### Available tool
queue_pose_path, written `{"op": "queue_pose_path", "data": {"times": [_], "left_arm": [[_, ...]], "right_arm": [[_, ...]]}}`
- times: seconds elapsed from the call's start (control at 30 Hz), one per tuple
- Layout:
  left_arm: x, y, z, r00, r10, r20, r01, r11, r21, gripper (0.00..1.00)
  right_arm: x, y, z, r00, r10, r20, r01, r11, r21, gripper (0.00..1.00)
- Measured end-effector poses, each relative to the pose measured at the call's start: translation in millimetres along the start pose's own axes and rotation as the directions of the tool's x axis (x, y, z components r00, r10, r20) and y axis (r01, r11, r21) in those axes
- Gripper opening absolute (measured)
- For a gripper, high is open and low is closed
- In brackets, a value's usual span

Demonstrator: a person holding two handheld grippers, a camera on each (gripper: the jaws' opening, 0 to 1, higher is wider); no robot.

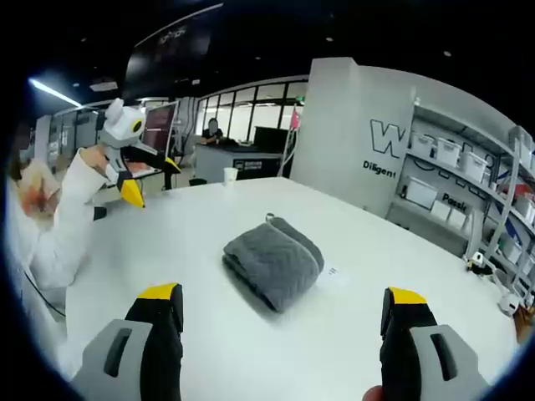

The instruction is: Open the folded towel by lifting each exposed corner and separating the folded layers until the towel lies flat within the target outline without major curled edges

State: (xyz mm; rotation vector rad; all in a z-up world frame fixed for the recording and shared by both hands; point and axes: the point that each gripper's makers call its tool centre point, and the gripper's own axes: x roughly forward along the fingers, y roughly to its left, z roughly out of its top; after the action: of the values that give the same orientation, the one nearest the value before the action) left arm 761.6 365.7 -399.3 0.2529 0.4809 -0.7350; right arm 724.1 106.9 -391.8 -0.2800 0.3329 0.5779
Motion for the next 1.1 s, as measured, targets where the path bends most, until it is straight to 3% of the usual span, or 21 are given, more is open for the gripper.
{"op": "queue_pose_path", "data": {"times": [1.1], "left_arm": [[-0.9, 3.0, 5.0, 1.000, 0.004, -0.002, -0.004, 1.000, 0.013, 1.00]], "right_arm": [[5.9, 10.4, -0.6, 1.000, 0.018, -0.016, -0.019, 1.000, -0.024, 1.00]]}}
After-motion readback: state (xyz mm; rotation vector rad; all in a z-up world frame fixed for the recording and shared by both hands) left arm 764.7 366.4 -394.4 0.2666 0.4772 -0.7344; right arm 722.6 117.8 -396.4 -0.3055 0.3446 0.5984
